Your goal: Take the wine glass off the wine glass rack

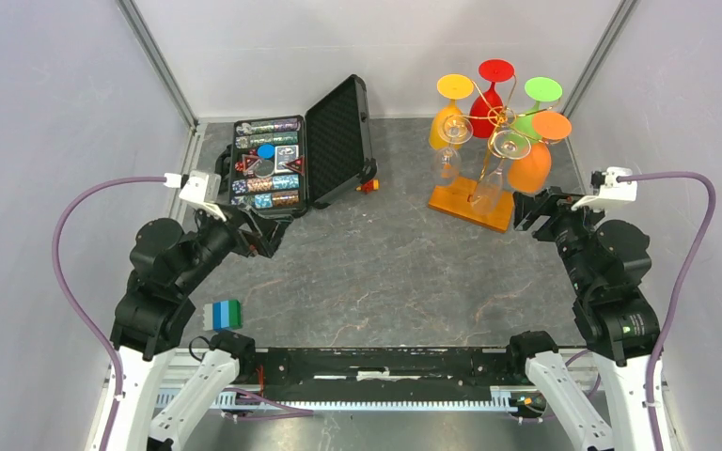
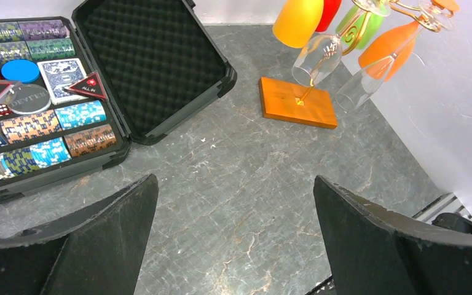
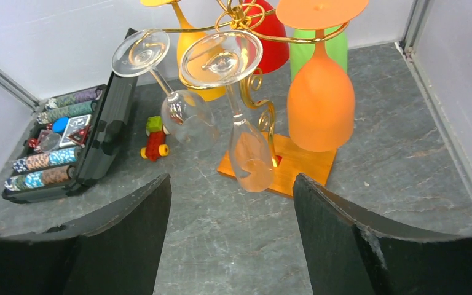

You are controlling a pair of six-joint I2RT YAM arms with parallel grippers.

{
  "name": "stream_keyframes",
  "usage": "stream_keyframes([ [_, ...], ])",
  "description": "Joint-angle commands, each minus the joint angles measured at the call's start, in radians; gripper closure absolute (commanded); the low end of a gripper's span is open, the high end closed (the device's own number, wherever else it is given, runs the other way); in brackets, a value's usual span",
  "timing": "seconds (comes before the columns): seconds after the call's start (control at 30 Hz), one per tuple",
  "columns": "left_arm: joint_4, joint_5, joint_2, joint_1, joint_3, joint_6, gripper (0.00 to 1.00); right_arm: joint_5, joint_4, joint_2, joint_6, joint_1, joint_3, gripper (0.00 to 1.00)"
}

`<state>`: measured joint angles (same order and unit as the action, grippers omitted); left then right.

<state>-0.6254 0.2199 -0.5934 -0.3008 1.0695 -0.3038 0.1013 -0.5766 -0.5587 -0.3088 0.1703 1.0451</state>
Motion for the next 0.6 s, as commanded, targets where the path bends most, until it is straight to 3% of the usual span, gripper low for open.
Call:
stream_keyframes([
  [0.0, 0.029, 0.008, 0.024, -0.001, 0.018, -0.066, 0.0, -0.003, 0.087, -0.005, -0.089, 0.004, 0.028, 0.23],
  [0.17, 0.022, 0.079, 0.011, -0.001, -0.001, -0.128, 0.0, -0.067, 0.197, -0.003, -0.075, 0.004, 0.032, 0.21],
  [0.27, 0.02, 0.077, 0.007, -0.001, -0.018, -0.114, 0.0, -0.071, 0.145, -0.076, -0.037, 0.005, 0.104, 0.1],
  [0.37, 0.02, 0.036, 0.007, -0.001, -0.029, -0.093, 0.0, -0.124, 0.102, -0.168, -0.01, 0.006, 0.163, 0.02],
  [0.57, 0.056, -0.092, 0.027, -0.001, -0.046, -0.073, 0.0, -0.109, 0.04, -0.252, -0.011, 0.005, 0.243, 0.02],
])
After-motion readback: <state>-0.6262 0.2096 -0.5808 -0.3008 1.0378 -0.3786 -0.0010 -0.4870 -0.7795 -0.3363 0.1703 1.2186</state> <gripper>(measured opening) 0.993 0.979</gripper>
